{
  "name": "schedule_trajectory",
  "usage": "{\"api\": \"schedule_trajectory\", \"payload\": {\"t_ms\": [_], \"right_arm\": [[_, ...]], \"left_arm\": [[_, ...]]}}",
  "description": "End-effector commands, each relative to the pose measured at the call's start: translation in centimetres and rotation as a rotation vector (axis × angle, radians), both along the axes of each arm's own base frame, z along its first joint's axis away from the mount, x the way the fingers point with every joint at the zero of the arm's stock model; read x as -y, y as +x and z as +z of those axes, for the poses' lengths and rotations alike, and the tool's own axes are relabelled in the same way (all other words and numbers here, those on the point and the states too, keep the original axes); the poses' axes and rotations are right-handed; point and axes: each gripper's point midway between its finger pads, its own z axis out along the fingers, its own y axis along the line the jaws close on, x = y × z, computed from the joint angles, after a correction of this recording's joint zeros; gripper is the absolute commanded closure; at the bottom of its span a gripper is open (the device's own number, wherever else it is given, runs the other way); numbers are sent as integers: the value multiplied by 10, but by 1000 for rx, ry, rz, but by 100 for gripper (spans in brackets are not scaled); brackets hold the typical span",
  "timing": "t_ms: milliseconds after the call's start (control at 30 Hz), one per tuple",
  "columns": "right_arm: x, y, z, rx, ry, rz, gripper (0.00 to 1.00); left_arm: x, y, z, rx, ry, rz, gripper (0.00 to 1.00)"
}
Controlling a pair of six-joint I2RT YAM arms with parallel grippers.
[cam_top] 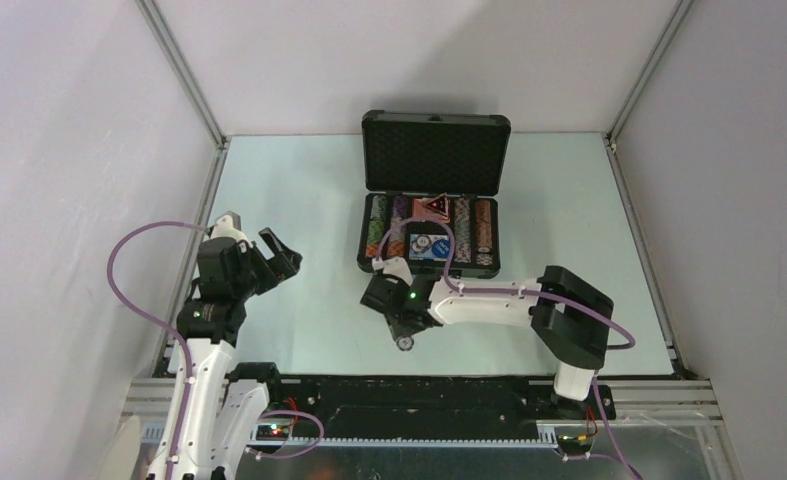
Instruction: Pack up texas hold em set
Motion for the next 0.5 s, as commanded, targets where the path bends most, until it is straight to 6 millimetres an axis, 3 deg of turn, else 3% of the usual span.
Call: {"api": "schedule_trajectory", "payload": {"t_ms": [0, 100, 233, 333, 467], "right_arm": [[-7, 41, 48, 119, 74, -14, 56], [0, 67, 65, 159, 78, -30, 55], [6, 81, 74, 153, 89, -45, 53], [8, 70, 63, 127, 65, -37, 48], [2, 35, 36, 66, 45, -9, 42]], "left_arm": [[-1, 5, 12, 48, 11, -8, 6], [-1, 5, 12, 50, 12, -9, 6], [-2, 5, 12, 50, 13, -8, 6], [-2, 5, 12, 52, 13, -7, 6], [-2, 5, 12, 48, 13, -7, 6]]}}
